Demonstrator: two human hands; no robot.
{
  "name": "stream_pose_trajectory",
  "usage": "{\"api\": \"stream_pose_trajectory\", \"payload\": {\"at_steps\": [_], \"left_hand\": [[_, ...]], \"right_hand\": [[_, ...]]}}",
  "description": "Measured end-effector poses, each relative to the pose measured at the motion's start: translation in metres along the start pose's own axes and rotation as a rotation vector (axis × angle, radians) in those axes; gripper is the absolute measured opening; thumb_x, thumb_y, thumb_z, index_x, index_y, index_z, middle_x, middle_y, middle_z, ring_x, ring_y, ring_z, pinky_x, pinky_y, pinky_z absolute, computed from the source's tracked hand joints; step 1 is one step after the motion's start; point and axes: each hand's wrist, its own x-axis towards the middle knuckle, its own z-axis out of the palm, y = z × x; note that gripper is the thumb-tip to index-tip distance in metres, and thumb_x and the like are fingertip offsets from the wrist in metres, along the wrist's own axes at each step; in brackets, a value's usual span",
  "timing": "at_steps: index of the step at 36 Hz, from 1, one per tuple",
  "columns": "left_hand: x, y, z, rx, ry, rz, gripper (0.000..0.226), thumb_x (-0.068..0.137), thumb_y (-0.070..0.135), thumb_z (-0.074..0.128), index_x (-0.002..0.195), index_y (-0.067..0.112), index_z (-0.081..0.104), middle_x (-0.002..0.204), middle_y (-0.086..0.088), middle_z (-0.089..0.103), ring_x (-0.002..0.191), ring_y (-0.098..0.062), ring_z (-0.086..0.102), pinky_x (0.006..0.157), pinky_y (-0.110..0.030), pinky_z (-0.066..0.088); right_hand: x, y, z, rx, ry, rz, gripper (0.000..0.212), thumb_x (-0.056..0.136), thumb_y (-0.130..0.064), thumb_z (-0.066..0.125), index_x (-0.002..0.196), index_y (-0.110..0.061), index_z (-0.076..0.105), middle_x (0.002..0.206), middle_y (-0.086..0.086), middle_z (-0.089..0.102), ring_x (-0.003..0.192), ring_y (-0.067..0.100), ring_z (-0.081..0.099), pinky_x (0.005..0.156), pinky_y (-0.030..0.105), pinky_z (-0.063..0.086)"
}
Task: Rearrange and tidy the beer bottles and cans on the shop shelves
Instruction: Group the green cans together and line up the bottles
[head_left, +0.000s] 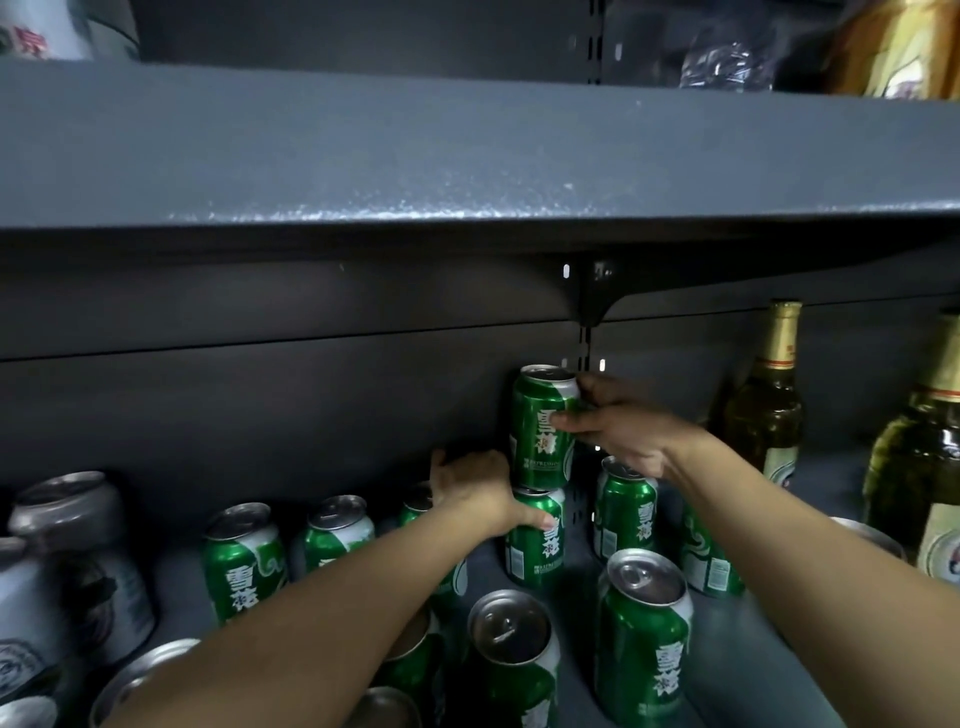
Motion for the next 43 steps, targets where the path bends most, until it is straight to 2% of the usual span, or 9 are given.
{"api": "stream_pose_trajectory", "payload": {"at_steps": [7, 11, 16, 22, 26, 29, 31, 38, 43], "left_hand": [[0.001, -0.021, -0.015, -0.372, -0.108, 0.124, 0.085, 0.069, 0.057, 0.076, 0.138, 0.024, 0.039, 0.143, 0.000, 0.047, 0.127, -0.022, 0.048, 0.104, -0.039, 0.040], [-0.001, -0.050, -0.029, -0.259, -0.023, 0.129, 0.065, 0.071, 0.048, 0.077, 0.124, 0.024, 0.048, 0.133, 0.000, 0.054, 0.118, -0.022, 0.053, 0.097, -0.036, 0.045], [-0.013, -0.078, -0.037, -0.162, -0.197, 0.118, 0.079, 0.075, 0.049, 0.075, 0.139, 0.017, 0.042, 0.143, -0.003, 0.046, 0.125, -0.023, 0.048, 0.098, -0.028, 0.040], [-0.025, -0.075, -0.030, -0.083, -0.157, 0.093, 0.066, 0.072, 0.042, 0.080, 0.130, 0.020, 0.055, 0.134, -0.004, 0.055, 0.116, -0.026, 0.055, 0.097, -0.034, 0.046], [-0.026, -0.072, -0.029, -0.080, -0.119, 0.095, 0.061, 0.069, 0.048, 0.080, 0.121, 0.023, 0.060, 0.123, -0.002, 0.061, 0.108, -0.024, 0.059, 0.090, -0.032, 0.049], [-0.027, -0.069, -0.025, -0.068, -0.104, 0.099, 0.062, 0.069, 0.052, 0.079, 0.121, 0.026, 0.059, 0.122, -0.001, 0.061, 0.106, -0.024, 0.059, 0.088, -0.031, 0.049], [-0.027, -0.068, -0.025, -0.068, -0.092, 0.104, 0.057, 0.066, 0.052, 0.080, 0.113, 0.025, 0.061, 0.114, 0.000, 0.064, 0.099, -0.023, 0.061, 0.082, -0.031, 0.050], [-0.033, -0.076, -0.023, -0.124, -0.110, 0.106, 0.098, 0.070, 0.049, 0.079, 0.149, 0.023, 0.027, 0.152, -0.002, 0.035, 0.136, -0.024, 0.037, 0.108, -0.035, 0.036], [-0.038, -0.095, -0.031, -0.101, -0.134, 0.075, 0.094, 0.076, 0.041, 0.077, 0.151, 0.030, 0.021, 0.156, 0.001, 0.027, 0.141, -0.024, 0.029, 0.112, -0.036, 0.031]], "right_hand": [[0.004, 0.000, 0.002, -0.104, -0.060, 0.043, 0.058, 0.087, 0.004, 0.060, 0.139, -0.011, 0.041, 0.134, 0.004, 0.055, 0.121, 0.018, 0.055, 0.082, 0.018, 0.050], [0.006, -0.003, 0.002, -0.285, -0.060, 0.060, 0.037, 0.087, -0.007, 0.065, 0.120, -0.020, 0.054, 0.121, 0.000, 0.063, 0.113, 0.015, 0.059, 0.092, 0.027, 0.051], [0.005, -0.011, 0.000, -0.425, -0.072, 0.097, 0.067, 0.076, -0.032, 0.078, 0.134, -0.019, 0.047, 0.128, -0.010, 0.055, 0.122, 0.015, 0.053, 0.098, 0.028, 0.044], [0.001, -0.029, 0.028, -0.609, 0.640, -0.304, 0.033, 0.085, -0.048, 0.066, 0.103, -0.020, 0.061, 0.097, 0.001, 0.064, 0.098, 0.023, 0.062, 0.085, 0.034, 0.047], [-0.023, -0.048, 0.064, -0.625, 0.036, -0.170, 0.038, 0.087, -0.057, 0.056, 0.080, -0.021, 0.063, 0.073, 0.000, 0.064, 0.069, 0.018, 0.060, 0.068, 0.031, 0.046], [-0.052, -0.058, 0.084, -0.947, -0.606, 0.197, 0.037, 0.091, -0.052, 0.054, 0.112, -0.022, 0.060, 0.107, -0.001, 0.066, 0.096, 0.020, 0.064, 0.075, 0.030, 0.051], [-0.066, -0.052, 0.094, -1.140, -0.785, 0.340, 0.057, 0.084, -0.044, 0.068, 0.134, -0.025, 0.047, 0.129, -0.004, 0.055, 0.113, 0.019, 0.057, 0.089, 0.031, 0.052], [-0.079, -0.029, 0.102, -1.230, -0.755, 0.349, 0.061, 0.078, -0.024, 0.079, 0.128, -0.017, 0.045, 0.120, 0.008, 0.057, 0.085, 0.016, 0.062, 0.055, 0.017, 0.049], [-0.072, -0.059, 0.084, -1.144, -0.420, 0.186, 0.062, 0.076, -0.037, 0.078, 0.127, -0.021, 0.047, 0.123, 0.001, 0.058, 0.109, 0.022, 0.059, 0.092, 0.034, 0.049]]}}
